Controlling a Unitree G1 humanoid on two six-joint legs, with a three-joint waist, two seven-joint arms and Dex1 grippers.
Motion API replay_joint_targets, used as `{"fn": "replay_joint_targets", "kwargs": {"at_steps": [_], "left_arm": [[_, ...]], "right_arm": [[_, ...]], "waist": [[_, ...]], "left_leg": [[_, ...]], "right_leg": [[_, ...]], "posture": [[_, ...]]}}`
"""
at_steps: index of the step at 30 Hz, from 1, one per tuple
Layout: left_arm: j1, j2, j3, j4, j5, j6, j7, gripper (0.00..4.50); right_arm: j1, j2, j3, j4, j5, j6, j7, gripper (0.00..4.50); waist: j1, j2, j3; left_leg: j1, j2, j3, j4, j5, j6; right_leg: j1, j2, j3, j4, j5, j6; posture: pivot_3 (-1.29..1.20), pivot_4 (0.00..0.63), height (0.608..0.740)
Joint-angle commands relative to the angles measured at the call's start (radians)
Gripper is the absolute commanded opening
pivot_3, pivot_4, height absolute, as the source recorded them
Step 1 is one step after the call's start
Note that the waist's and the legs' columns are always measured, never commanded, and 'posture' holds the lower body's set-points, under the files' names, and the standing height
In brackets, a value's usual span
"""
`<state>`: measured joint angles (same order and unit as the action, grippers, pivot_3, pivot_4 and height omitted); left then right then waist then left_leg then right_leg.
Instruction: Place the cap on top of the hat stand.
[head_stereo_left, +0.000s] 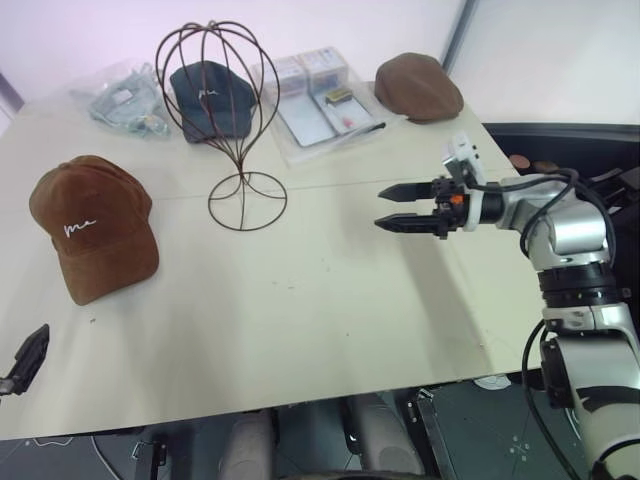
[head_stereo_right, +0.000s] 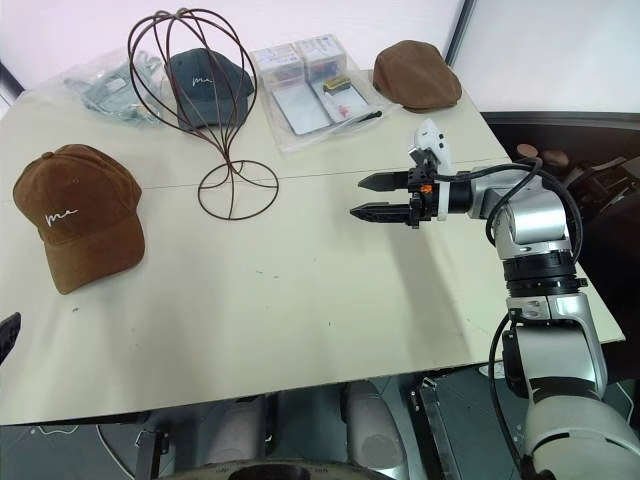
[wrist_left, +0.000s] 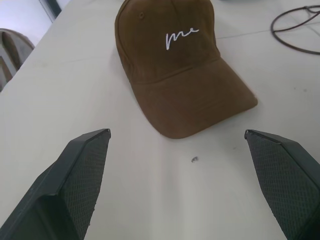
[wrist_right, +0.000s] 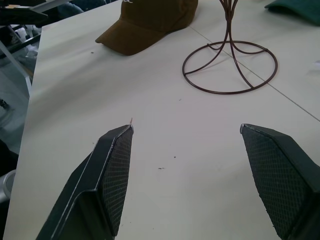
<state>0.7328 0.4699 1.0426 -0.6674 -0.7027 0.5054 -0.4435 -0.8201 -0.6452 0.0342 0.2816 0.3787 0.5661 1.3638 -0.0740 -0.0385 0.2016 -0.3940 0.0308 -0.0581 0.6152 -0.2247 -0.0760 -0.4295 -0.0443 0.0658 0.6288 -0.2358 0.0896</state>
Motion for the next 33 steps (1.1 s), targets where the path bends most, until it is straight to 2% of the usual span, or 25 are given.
{"fn": "replay_joint_targets", "kwargs": {"at_steps": [1,6,10,16,24,33], "left_arm": [[0.038,0.031,-0.013,0.011,0.151,-0.076,-0.01,4.5],[0.138,0.133,-0.085,0.129,0.546,-0.324,-0.041,4.5],[0.103,0.194,-0.132,0.264,0.735,-0.487,0.005,4.5],[-0.028,0.27,-0.252,0.47,0.901,-0.679,0.069,4.5],[-0.146,0.431,-0.371,0.734,1.112,-1.069,0.224,4.5],[-0.261,0.473,-0.524,0.916,1.227,-1.19,0.343,4.5]], "right_arm": [[-0.029,-0.005,-0.018,-0.072,0.056,0.041,0.01,3.49],[-0.038,-0.004,-0.014,-0.132,0.091,0.086,0.008,3.49],[-0.024,0.007,-0.012,-0.169,0.106,0.098,-0.016,3.49],[-0.007,0.019,-0.028,-0.254,0.171,0.169,-0.05,3.49],[-0.006,0.0,-0.027,-0.273,0.198,0.182,-0.074,3.49],[0.012,-0.004,-0.028,-0.305,0.214,0.184,-0.105,3.49]], "waist": [[0.0,0.0,0.0],[-0.001,0.0,0.0],[0.0,0.001,0.0],[0.004,0.002,0.0],[0.004,0.002,0.0],[0.005,0.002,0.001]], "left_leg": [[0.0,0.0,0.0,0.0,0.0,0.0],[0.0,0.0,0.0,0.0,0.0,0.0],[-0.001,0.0,0.0,-0.001,0.0,-0.001],[-0.015,0.0,0.002,-0.001,0.0,0.0],[-0.013,0.001,0.002,-0.001,0.0,0.0],[-0.013,0.001,0.002,-0.001,0.0,0.001]], "right_leg": [[0.0,0.0,0.0,0.0,0.0,0.0],[-0.001,0.0,0.0,0.0,0.0,0.0],[-0.006,-0.001,0.0,-0.002,0.0,0.0],[-0.012,-0.002,0.0,-0.006,0.006,-0.009],[-0.014,-0.001,-0.001,0.002,0.004,-0.006],[-0.014,-0.001,-0.001,0.003,0.006,-0.004]], "posture": [[0.0,0.15,0.74],[0.0,0.15,0.74],[0.0,0.15,0.74],[0.0,0.15,0.74],[0.0,0.15,0.74],[0.0,0.15,0.74]]}}
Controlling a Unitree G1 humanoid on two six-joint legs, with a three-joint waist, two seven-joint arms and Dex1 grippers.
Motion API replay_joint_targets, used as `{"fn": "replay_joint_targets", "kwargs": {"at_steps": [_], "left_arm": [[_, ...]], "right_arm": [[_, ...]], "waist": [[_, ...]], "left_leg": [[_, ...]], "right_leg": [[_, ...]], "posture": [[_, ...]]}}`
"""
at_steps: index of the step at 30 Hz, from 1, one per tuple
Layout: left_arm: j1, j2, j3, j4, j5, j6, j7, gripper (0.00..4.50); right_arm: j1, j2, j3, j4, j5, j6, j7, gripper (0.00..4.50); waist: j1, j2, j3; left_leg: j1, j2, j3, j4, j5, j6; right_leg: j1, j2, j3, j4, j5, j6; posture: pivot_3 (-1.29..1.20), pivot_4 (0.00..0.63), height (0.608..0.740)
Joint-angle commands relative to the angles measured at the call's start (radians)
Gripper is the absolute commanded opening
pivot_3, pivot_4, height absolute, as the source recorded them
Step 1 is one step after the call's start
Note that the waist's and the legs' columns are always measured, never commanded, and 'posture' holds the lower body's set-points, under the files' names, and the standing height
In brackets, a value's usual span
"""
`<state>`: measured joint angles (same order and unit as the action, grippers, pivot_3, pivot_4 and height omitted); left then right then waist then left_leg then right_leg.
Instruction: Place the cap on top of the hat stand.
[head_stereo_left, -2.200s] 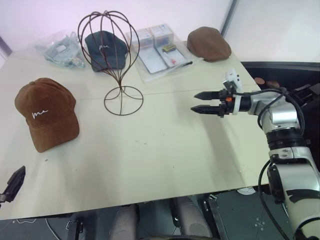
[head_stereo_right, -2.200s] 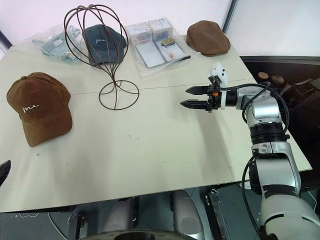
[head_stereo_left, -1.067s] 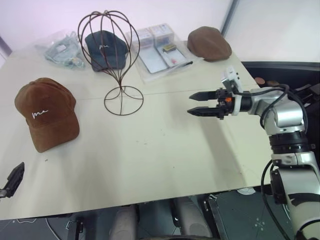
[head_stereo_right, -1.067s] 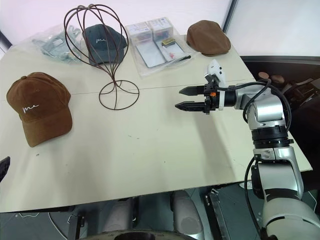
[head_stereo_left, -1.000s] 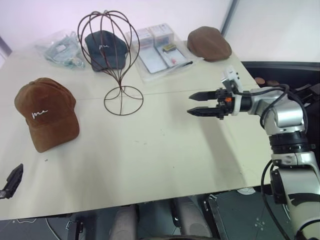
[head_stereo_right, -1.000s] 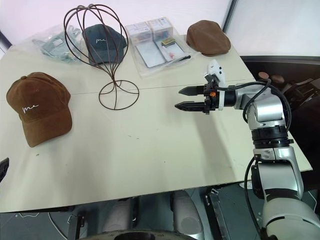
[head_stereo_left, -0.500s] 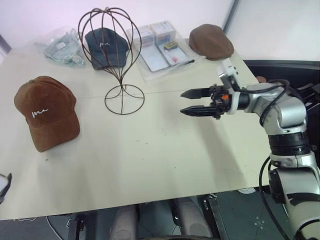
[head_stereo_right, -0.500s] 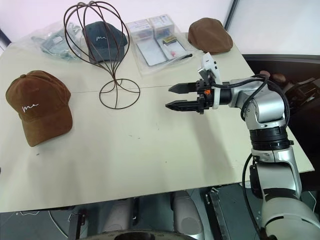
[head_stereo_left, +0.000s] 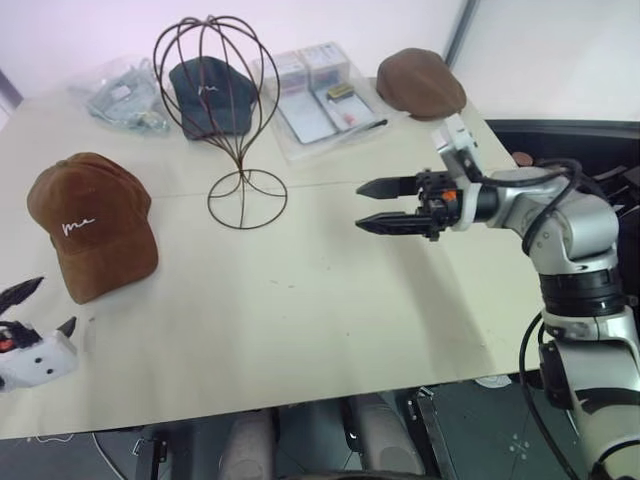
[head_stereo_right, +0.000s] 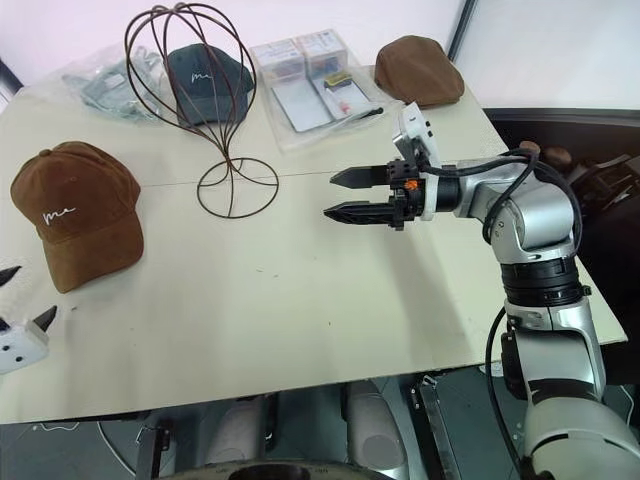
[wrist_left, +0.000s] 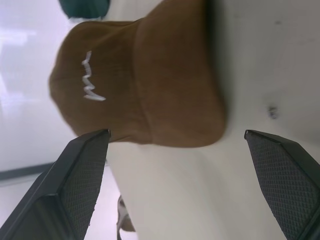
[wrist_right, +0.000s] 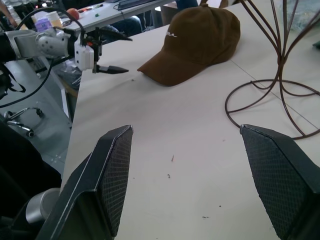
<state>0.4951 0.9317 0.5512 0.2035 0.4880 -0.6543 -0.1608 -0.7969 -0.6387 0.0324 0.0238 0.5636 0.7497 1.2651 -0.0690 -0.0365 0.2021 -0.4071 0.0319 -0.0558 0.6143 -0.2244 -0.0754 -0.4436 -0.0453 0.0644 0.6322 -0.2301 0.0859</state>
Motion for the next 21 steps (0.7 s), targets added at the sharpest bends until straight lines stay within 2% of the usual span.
{"fn": "replay_joint_targets", "kwargs": {"at_steps": [1,6,11,16,21], "left_arm": [[-0.034,0.013,-0.047,0.067,0.049,-0.038,0.08,4.5],[-0.121,0.048,-0.14,0.19,0.165,-0.076,0.242,4.5],[-0.227,0.106,-0.28,0.341,0.307,-0.092,0.465,4.5],[-0.377,0.127,-0.41,0.493,0.334,-0.083,0.559,4.5],[-0.456,0.14,-0.491,0.555,0.32,-0.089,0.595,4.5]], "right_arm": [[-0.013,-0.012,-0.029,-0.052,0.035,0.006,-0.007,3.49],[-0.025,-0.016,-0.025,-0.044,0.035,0.001,-0.007,3.49],[-0.039,-0.015,-0.016,-0.026,0.027,-0.006,-0.002,3.49],[-0.06,-0.026,-0.024,-0.045,0.053,0.029,0.007,3.49],[-0.053,-0.069,-0.03,-0.115,0.119,0.11,0.036,3.49]], "waist": [[0.0,0.0,0.0],[0.006,0.003,0.0],[0.012,0.006,0.0],[0.023,0.018,-0.006],[0.034,0.021,-0.007]], "left_leg": [[0.0,0.0,0.0,0.0,0.0,0.0],[0.002,0.0,0.0,0.001,0.0,0.0],[0.012,0.0,0.0,0.001,0.001,0.001],[0.017,0.0,0.0,-0.001,0.0,0.001],[0.017,0.0,0.0,-0.001,0.001,0.001]], "right_leg": [[0.0,0.0,0.0,0.0,0.0,0.0],[0.001,0.0,0.0,0.003,0.001,0.002],[0.01,0.0,0.0,0.003,0.0,0.006],[0.014,0.0,0.0,0.003,0.0,0.006],[0.014,0.0,-0.001,0.004,0.001,0.006]], "posture": [[0.0,0.15,0.74],[0.0,0.15,0.74],[0.0,0.15,0.74],[0.0,0.15,0.74],[0.0,0.15,0.74]]}}
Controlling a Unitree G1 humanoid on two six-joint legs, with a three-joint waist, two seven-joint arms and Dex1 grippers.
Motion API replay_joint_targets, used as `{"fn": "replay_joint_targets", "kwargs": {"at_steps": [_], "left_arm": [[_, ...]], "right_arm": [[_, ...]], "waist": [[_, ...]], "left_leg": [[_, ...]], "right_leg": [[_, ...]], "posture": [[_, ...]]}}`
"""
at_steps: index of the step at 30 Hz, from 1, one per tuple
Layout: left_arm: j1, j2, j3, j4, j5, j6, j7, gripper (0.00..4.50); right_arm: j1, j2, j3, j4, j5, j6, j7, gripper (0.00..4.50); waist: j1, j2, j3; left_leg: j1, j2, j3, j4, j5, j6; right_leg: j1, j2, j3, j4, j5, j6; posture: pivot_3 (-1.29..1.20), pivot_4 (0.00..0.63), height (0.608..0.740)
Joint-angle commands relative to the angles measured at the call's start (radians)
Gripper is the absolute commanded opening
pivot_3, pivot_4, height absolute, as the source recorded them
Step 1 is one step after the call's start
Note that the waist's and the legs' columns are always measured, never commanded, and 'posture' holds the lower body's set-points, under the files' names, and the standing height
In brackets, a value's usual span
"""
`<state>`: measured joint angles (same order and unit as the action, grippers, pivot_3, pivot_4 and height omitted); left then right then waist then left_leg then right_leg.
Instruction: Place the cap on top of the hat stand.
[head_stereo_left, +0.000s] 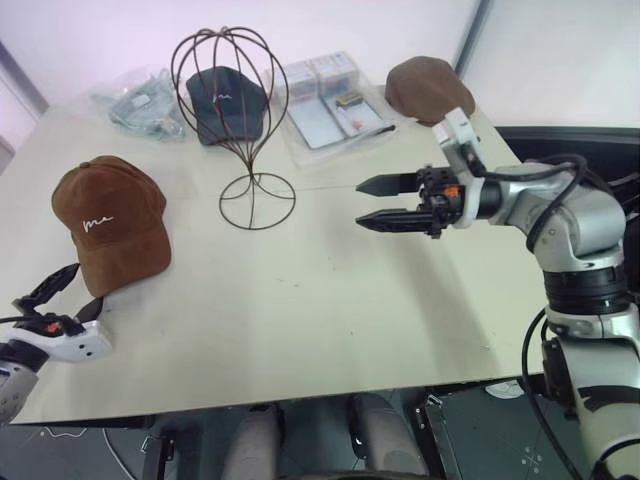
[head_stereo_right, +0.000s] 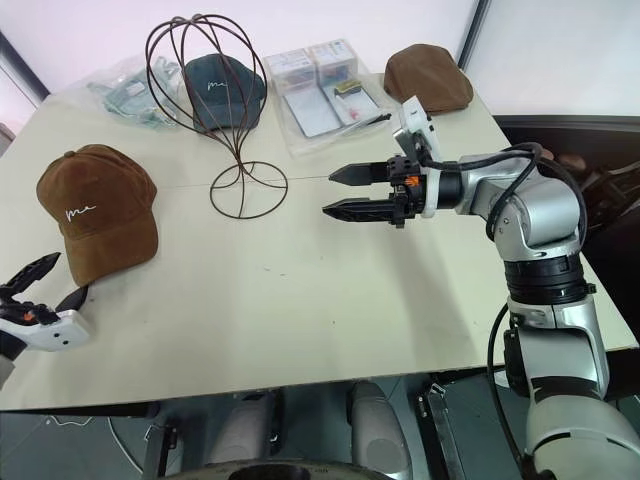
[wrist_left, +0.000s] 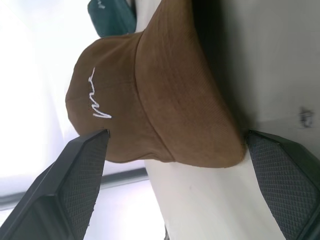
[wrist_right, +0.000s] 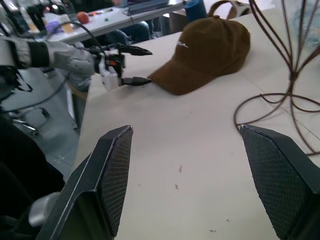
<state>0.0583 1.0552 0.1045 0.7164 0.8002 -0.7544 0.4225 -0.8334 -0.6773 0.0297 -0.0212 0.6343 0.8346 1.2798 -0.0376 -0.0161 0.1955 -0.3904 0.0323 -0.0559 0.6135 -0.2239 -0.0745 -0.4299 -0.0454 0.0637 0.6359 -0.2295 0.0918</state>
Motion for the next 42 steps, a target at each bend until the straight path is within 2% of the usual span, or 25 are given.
{"fn": "replay_joint_targets", "kwargs": {"at_steps": [1,13,14,15,20,23,30,42], "left_arm": [[-0.029,0.019,-0.057,0.05,0.005,0.009,0.02,4.5],[-0.145,0.025,-0.199,0.12,0.007,-0.008,0.09,4.5],[-0.148,0.024,-0.206,0.12,0.004,-0.011,0.093,4.0],[-0.151,0.024,-0.212,0.119,0.002,-0.013,0.096,3.75],[-0.161,0.029,-0.242,0.122,-0.004,-0.014,0.11,1.3],[-0.162,0.036,-0.251,0.114,0.003,-0.012,0.137,0.01],[-0.133,0.053,-0.224,0.035,0.007,0.049,0.258,0.01],[-0.077,0.021,-0.147,-0.073,-0.107,0.122,0.239,0.01]], "right_arm": [[-0.009,-0.035,-0.027,-0.084,0.057,0.032,0.019,3.49],[0.036,-0.034,-0.01,-0.193,0.125,0.079,-0.018,3.49],[0.037,-0.035,-0.009,-0.19,0.123,0.077,-0.02,3.55],[0.038,-0.036,-0.008,-0.188,0.121,0.074,-0.022,3.55],[0.042,-0.036,-0.004,-0.182,0.114,0.065,-0.028,3.55],[0.045,-0.034,-0.002,-0.179,0.111,0.06,-0.032,3.55],[0.054,-0.025,0.009,-0.169,0.098,0.041,-0.04,3.55],[0.057,-0.013,0.024,-0.14,0.075,0.002,-0.048,3.55]], "waist": [[0.003,0.001,-0.001],[0.026,0.005,-0.003],[0.026,0.005,-0.003],[0.025,0.005,-0.003],[0.025,0.005,-0.003],[0.029,0.006,-0.004],[0.024,0.004,-0.005],[0.019,0.003,-0.004]], "left_leg": [[0.0,0.0,0.0,0.0,0.0,0.0],[0.0,0.0,0.0,0.001,0.0,0.0],[0.0,0.0,0.0,0.001,0.0,0.0],[0.0,0.0,0.0,0.001,0.0,0.0],[-0.002,0.0,0.001,0.001,0.0,0.0],[-0.001,0.0,0.0,0.001,0.0,0.0],[-0.002,0.0,0.0,0.002,0.0,0.0],[-0.002,0.0,0.0,0.001,0.0,0.0]], "right_leg": [[0.0,0.0,0.0,0.0,0.0,0.0],[0.001,0.0,-0.001,0.0,-0.001,0.002],[0.001,0.0,-0.001,0.0,-0.001,0.001],[0.001,0.0,-0.001,0.0,-0.001,0.002],[0.0,-0.001,-0.001,-0.002,-0.001,0.001],[0.0,-0.001,-0.001,-0.002,-0.001,0.002],[0.001,-0.002,-0.002,-0.002,-0.002,0.003],[0.001,-0.001,-0.002,-0.003,-0.002,0.003]], "posture": [[0.0,0.15,0.74],[0.0,0.15,0.74],[0.0,0.15,0.74],[0.0,0.15,0.74],[0.0,0.15,0.74],[0.0,0.15,0.74],[0.0,0.15,0.74],[0.0,0.15,0.74]]}}
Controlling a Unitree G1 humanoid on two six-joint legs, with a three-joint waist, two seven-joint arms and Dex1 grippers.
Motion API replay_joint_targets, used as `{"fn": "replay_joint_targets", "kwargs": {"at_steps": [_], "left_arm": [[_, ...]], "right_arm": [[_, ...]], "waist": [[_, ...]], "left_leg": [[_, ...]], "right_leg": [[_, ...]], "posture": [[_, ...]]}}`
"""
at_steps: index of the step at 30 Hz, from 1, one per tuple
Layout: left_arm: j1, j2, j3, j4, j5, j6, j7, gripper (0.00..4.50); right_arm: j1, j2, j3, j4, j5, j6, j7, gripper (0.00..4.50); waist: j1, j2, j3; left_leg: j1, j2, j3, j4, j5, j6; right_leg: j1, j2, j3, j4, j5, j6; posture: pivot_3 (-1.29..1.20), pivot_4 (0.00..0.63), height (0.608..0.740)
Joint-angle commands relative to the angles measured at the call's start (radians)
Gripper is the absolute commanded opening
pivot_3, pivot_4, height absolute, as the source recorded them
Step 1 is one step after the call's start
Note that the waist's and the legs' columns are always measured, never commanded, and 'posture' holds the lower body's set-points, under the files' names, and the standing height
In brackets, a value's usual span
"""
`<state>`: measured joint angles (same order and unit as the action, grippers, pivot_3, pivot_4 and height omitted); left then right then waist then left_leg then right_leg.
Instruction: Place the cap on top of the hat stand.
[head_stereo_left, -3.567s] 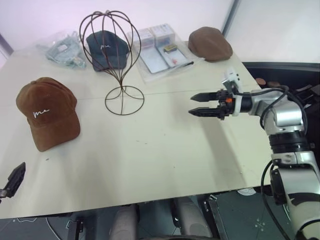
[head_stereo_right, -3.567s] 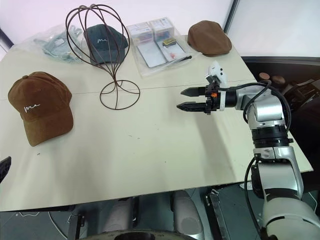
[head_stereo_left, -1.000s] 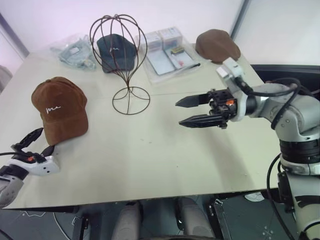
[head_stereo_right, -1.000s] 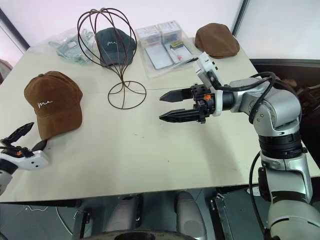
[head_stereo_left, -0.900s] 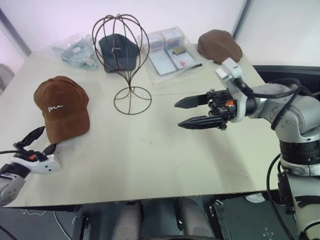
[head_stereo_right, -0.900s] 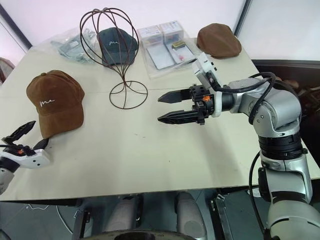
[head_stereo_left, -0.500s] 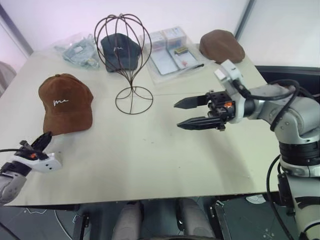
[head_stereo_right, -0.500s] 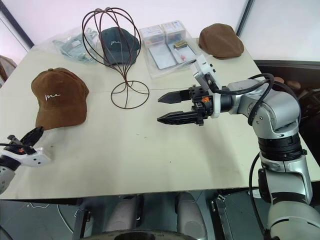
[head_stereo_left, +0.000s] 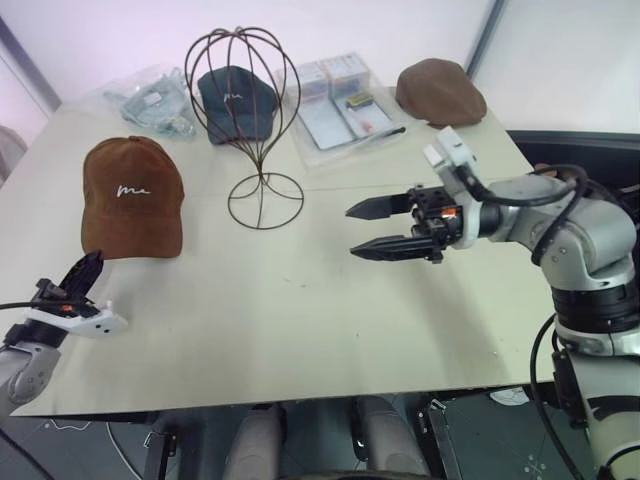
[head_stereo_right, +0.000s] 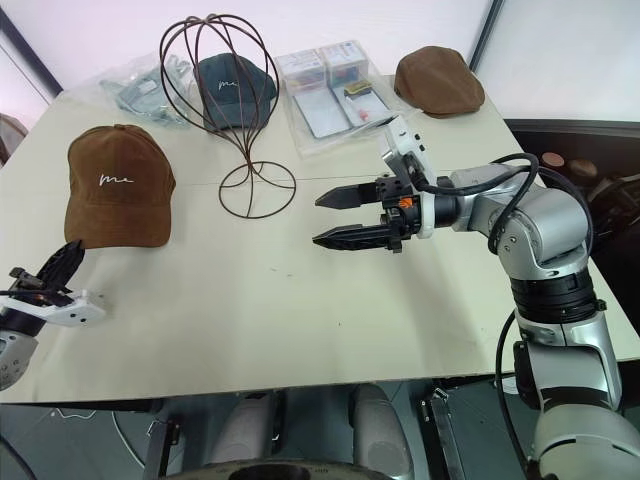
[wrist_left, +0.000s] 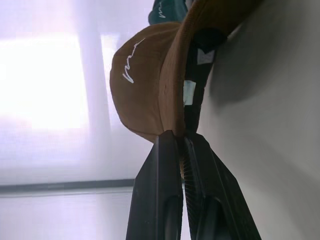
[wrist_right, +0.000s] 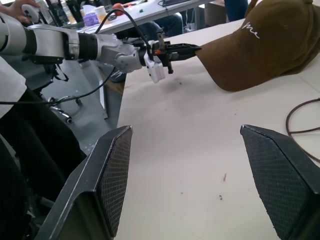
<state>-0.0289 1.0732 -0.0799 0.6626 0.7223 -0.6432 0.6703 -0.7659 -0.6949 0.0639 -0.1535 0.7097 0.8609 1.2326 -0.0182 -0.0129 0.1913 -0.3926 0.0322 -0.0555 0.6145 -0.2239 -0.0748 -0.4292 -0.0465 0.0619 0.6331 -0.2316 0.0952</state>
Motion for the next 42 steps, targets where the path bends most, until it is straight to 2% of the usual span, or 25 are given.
{"fn": "replay_joint_targets", "kwargs": {"at_steps": [1,8,11,14,24,33,36,42], "left_arm": [[0.013,0.001,0.038,-0.025,-0.031,0.014,-0.013,0.01],[0.022,-0.016,0.032,-0.034,-0.031,0.019,-0.047,0.01],[0.028,-0.019,0.031,-0.033,-0.031,0.013,-0.052,1.05],[0.001,-0.039,0.004,0.013,-0.021,0.023,-0.086,2.41],[-0.138,-0.135,-0.097,0.22,-0.001,0.015,-0.118,2.41],[-0.262,-0.23,-0.174,0.382,0.02,0.003,-0.097,2.41],[-0.257,-0.231,-0.19,0.376,0.022,-0.027,-0.088,2.41],[-0.172,-0.204,-0.205,0.305,0.023,-0.078,-0.084,2.41]], "right_arm": [[-0.01,0.005,-0.01,-0.006,-0.001,-0.026,-0.001,3.55],[-0.006,0.005,-0.006,0.0,-0.009,-0.039,-0.009,3.55],[-0.004,0.003,-0.008,-0.002,-0.009,-0.04,-0.012,3.55],[-0.003,0.004,-0.009,-0.002,-0.009,-0.038,-0.016,3.55],[0.004,-0.001,-0.017,-0.005,-0.014,-0.039,-0.024,3.55],[0.002,-0.023,-0.021,-0.011,-0.014,-0.027,-0.031,3.55],[0.002,-0.04,-0.025,-0.011,-0.016,-0.029,-0.03,3.55],[0.017,-0.042,-0.033,-0.021,-0.01,-0.029,-0.048,3.55]], "waist": [[0.0,0.0,0.0],[0.0,0.0,0.0],[0.0,0.0,0.0],[0.0,-0.001,0.0],[0.006,0.001,-0.001],[0.013,0.024,-0.014],[0.013,0.029,-0.017],[0.005,0.029,-0.017]], "left_leg": [[0.0,0.0,0.0,0.0,0.0,0.0],[0.0,0.0,0.0,0.0,0.0,0.0],[0.0,0.0,0.0,0.0,0.0,0.0],[0.0,0.0,0.0,0.0,0.0,0.0],[0.001,0.0,0.0,0.0,0.0,0.0],[0.003,0.0,0.0,0.0,0.0,0.0],[0.003,0.0,-0.001,0.0,0.0,0.0],[0.002,-0.001,0.0,0.0,0.0,0.0]], "right_leg": [[0.0,0.0,0.0,0.0,0.0,0.0],[0.0,0.0,0.0,-0.001,0.0,0.0],[0.0,0.0,0.0,-0.001,0.0,0.0],[0.0,0.0,0.0,-0.001,0.0,0.0],[0.001,0.0,0.0,-0.001,0.0,0.0],[0.003,0.0,-0.001,0.0,0.0,0.0],[0.003,0.0,-0.001,0.0,0.0,0.001],[0.003,-0.001,-0.001,-0.001,0.0,0.001]], "posture": [[0.0,0.15,0.74],[0.0,0.15,0.74],[0.0,0.15,0.74],[0.0,0.15,0.74],[0.0,0.15,0.74],[0.0,0.15,0.74],[0.0,0.15,0.74],[0.0,0.15,0.74]]}}
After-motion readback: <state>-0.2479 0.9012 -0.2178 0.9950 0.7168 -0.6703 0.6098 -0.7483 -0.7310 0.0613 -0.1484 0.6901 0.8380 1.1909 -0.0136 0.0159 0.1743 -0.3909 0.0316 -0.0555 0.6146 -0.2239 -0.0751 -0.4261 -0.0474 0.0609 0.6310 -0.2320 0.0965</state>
